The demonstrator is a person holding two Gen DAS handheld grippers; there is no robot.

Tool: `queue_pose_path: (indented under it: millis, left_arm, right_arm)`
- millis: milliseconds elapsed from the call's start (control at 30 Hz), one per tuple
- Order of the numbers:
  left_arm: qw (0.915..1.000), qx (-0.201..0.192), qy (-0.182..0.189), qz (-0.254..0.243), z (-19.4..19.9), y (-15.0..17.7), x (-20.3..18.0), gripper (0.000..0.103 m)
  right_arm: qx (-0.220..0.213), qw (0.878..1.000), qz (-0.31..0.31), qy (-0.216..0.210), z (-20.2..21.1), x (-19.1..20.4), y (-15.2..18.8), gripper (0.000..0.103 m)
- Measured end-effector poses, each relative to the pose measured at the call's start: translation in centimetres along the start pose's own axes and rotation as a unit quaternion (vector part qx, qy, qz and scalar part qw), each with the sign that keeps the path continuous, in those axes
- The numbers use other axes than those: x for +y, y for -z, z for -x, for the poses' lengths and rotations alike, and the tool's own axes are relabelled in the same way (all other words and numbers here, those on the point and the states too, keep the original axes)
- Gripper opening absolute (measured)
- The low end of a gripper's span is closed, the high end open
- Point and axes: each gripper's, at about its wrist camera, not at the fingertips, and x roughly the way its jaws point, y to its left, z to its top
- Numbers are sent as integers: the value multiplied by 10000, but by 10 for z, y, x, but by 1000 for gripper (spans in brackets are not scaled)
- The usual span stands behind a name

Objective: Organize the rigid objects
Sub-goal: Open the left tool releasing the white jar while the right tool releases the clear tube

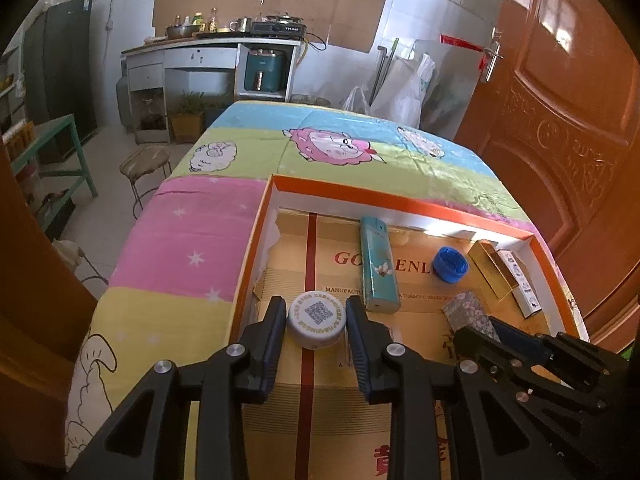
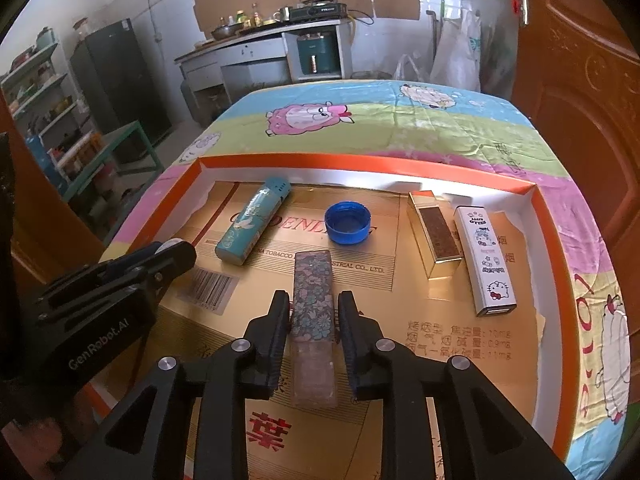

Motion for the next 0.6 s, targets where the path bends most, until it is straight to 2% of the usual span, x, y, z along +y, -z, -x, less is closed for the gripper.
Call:
queue_pose_path:
  millis: [33, 67, 100, 600]
  left_arm:
    - [10000, -17, -27, -19, 1, 0, 0, 34]
    - [10000, -37, -23, -23, 1, 0, -1, 36]
    - [10000, -48, -15, -24, 2, 0, -1, 37]
    - [9988, -463, -13, -137, 33, -5, -10, 39]
  right_arm:
    - [-7, 10000, 3, -5, 0, 0, 0, 33]
    - [-12, 10000, 8, -1, 0, 1, 0, 44]
    - [-24, 10000, 14, -5, 1, 1, 1, 47]
    - [-270, 9996, -28, 51, 30, 4, 0, 47]
